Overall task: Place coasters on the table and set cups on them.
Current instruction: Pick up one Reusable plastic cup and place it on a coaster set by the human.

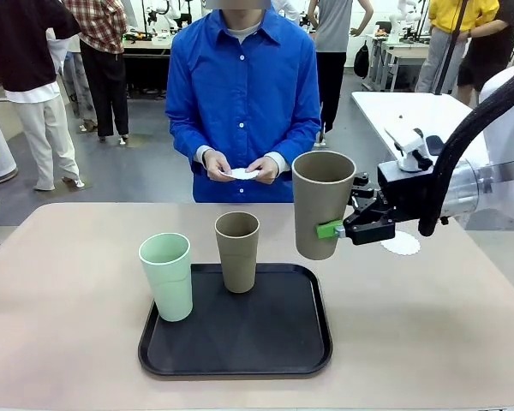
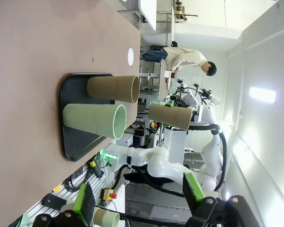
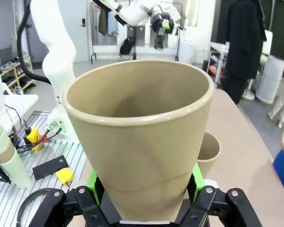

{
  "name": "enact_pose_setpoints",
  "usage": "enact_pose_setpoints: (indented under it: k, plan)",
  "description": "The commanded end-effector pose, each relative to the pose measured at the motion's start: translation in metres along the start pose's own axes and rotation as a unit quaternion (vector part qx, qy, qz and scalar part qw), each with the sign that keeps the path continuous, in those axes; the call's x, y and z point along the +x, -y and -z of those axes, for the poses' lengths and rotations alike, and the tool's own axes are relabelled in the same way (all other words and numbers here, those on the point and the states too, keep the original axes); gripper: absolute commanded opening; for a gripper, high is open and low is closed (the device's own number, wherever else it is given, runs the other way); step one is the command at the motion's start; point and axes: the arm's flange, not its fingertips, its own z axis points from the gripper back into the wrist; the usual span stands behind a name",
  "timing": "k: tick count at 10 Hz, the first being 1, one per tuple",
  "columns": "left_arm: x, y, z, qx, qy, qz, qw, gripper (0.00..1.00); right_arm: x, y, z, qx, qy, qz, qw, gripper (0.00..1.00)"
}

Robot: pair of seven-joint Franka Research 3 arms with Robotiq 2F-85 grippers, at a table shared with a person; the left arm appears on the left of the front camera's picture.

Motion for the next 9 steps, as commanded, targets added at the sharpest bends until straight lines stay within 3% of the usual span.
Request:
enact_pose_setpoints:
  k: [1,2,3,5,9]
  plan:
    - [0.000,0.001,-0.003,-0.003,-0.001,0.005,1.000,1.00,-0.002,0.000,-0.003,0.009,0.020,-0.011,1.000,0.00]
    - [0.000,0.001,-0.003,-0.003,-0.001,0.005,1.000,1.00,0.000,0.000,0.000,0.000,0.000,0.000,1.000,0.83]
    - [0.000,0.001,-0.003,-0.003,-0.001,0.005,1.000,1.00,-0.008,0.013,-0.015,-0.014,0.011,0.039,0.999,0.83]
    - [0.000,0.001,-0.003,-0.003,-0.001,0.005,1.000,1.00,-0.002,0.039,-0.079,-0.073,0.080,0.082,0.991,0.83]
    - [0.000,0.001,-0.003,-0.003,-0.001,0.005,1.000,1.00,-0.011,0.067,-0.197,-0.189,0.094,0.109,0.971,0.83]
